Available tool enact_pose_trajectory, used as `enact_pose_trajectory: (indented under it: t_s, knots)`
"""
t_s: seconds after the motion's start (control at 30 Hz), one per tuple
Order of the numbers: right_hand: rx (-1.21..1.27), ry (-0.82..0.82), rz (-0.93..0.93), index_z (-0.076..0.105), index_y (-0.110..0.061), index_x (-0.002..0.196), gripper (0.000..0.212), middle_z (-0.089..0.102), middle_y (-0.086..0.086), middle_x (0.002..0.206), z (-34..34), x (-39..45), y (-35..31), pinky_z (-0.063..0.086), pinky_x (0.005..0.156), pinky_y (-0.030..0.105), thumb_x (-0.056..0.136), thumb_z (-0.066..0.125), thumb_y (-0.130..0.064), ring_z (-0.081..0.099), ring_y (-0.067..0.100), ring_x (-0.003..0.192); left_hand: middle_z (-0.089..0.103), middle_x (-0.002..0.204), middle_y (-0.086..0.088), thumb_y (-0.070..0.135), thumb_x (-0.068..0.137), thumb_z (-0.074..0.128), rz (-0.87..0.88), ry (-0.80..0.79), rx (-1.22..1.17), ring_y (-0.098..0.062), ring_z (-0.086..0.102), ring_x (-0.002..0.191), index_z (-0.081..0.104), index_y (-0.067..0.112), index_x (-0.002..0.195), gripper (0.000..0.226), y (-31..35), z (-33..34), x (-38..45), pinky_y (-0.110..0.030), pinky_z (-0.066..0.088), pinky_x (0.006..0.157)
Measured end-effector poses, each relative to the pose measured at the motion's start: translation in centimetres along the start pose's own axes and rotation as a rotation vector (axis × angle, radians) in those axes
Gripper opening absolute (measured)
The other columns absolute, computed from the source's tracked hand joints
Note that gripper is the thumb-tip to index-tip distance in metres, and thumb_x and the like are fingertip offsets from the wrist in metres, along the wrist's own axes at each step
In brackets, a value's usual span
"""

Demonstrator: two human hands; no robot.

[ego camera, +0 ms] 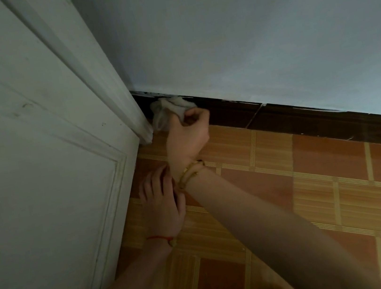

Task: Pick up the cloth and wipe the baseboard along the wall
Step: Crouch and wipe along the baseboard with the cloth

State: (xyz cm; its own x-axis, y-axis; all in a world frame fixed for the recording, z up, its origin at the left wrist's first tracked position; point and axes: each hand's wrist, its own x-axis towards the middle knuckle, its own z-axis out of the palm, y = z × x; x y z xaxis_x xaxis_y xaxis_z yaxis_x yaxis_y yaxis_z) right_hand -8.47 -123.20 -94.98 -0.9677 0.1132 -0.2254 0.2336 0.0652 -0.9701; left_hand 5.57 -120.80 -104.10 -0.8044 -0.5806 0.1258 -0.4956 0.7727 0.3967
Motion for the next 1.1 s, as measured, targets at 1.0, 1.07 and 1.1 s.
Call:
enact_pose_trajectory:
  t_s: [1.0, 1.07, 1.1]
  knots:
    - [-0.042, 0.404, -0.083, 0.050, -0.016, 0.095, 0.026, 0.061, 0.004, 0.095, -13.4, 7.4, 0.6, 0.054, 0.071, 0.030, 0.080, 0.067, -0.003, 0.056, 0.010, 0.077, 0.051, 0.142, -0.013, 0.022, 0.090, 0.042, -0.023, -0.016, -0.038, -0.034, 0.043, 0.130, 0.056, 0.008, 0.136, 0.050, 0.2, -0.3, -0.1, -0.057, 0.033, 0.111]
    - [-0.024, 0.444, -0.119, 0.049, -0.013, 0.097, 0.025, 0.060, 0.007, 0.099, -15.1, 8.2, 0.0, 0.051, 0.068, 0.019, 0.082, 0.067, -0.004, 0.056, 0.008, 0.077, 0.051, 0.141, -0.013, 0.021, 0.090, 0.042, -0.015, -0.008, -0.045, -0.034, 0.044, 0.130, 0.056, 0.008, 0.136, 0.050, 0.2, -0.2, -0.1, -0.057, 0.034, 0.110]
    - [-0.023, 0.450, -0.139, 0.049, -0.012, 0.098, 0.024, 0.061, 0.009, 0.101, -15.5, 8.3, -0.2, 0.050, 0.067, 0.015, 0.083, 0.067, -0.004, 0.056, 0.008, 0.077, 0.051, 0.141, -0.013, 0.021, 0.090, 0.041, -0.012, -0.004, -0.046, -0.034, 0.043, 0.130, 0.056, 0.008, 0.136, 0.050, 0.3, -0.2, -0.1, -0.057, 0.034, 0.110]
